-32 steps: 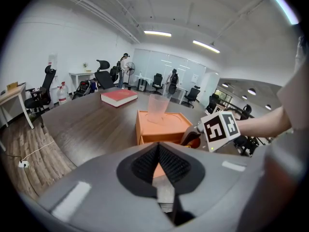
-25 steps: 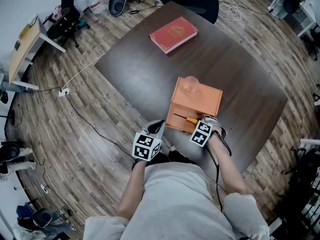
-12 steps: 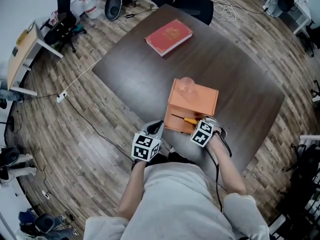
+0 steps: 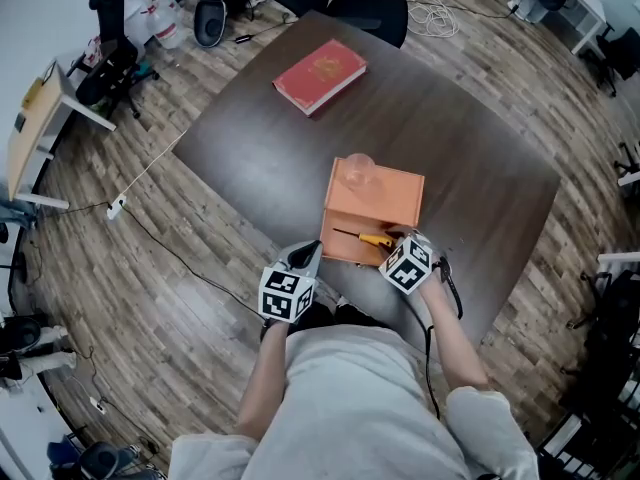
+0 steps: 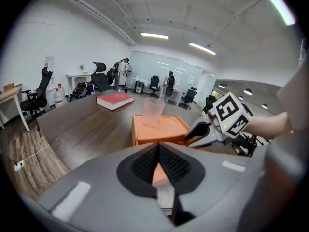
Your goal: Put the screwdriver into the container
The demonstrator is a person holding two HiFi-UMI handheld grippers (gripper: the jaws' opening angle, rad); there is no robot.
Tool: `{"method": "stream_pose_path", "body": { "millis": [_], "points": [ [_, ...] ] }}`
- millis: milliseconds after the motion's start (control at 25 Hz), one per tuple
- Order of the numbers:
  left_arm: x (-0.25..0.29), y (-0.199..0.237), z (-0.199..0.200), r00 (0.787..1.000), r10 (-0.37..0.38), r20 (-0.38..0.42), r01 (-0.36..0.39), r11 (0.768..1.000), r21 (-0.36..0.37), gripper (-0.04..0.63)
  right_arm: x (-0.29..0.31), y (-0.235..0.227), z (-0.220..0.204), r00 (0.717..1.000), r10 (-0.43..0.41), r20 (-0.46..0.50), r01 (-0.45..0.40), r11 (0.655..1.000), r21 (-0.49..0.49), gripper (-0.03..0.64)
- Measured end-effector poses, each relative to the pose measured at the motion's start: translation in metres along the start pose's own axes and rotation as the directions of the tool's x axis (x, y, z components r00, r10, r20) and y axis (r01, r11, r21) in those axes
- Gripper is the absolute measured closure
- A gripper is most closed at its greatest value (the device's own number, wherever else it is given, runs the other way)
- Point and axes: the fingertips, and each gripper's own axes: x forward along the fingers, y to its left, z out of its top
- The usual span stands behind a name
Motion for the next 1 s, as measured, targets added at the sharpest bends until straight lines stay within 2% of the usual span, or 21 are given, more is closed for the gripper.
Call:
{"method": "stream_pose_path", "body": {
  "millis": [160,360,520,680,760,840,1000],
  "points": [
    [0.004,-0.003,0.002,1.000,-0.008,0.008,0.008,1.000,0.002,0.543,-0.012,-0.001,-0.002,0.998,-0.015,0.053,0.010,0.996,0.091,0.506],
    [0.013,-0.006,0.007,1.000,-0.025,0.009,0.025,1.000,0.015,0.543,-0.033,0.000,0.005,0.980,-0.055,0.192,0.000,0.962,0.274,0.506],
    [0.018,-0.008,0.011,0.999,-0.040,0.002,0.040,0.999,0.030,0.543,-0.048,0.001,0.007,0.935,-0.140,0.325,-0.007,0.911,0.411,0.506],
    [0.020,-0.007,0.012,0.999,-0.041,-0.005,0.042,0.998,0.037,0.543,-0.059,0.003,-0.001,0.893,-0.248,0.376,0.010,0.845,0.534,0.506],
    [0.023,-0.009,0.012,0.999,-0.046,-0.011,0.046,0.998,0.043,0.543,-0.065,0.003,-0.004,0.865,-0.284,0.413,-0.009,0.815,0.579,0.506],
    [0.026,-0.011,0.012,0.998,-0.055,-0.020,0.056,0.997,0.054,0.543,-0.071,0.002,-0.006,0.843,-0.307,0.442,-0.023,0.800,0.600,0.506],
    [0.029,-0.017,0.014,0.997,-0.070,-0.028,0.072,0.995,0.067,0.543,-0.080,-0.005,-0.009,0.831,-0.338,0.442,-0.008,0.787,0.616,0.508]
  ]
}}
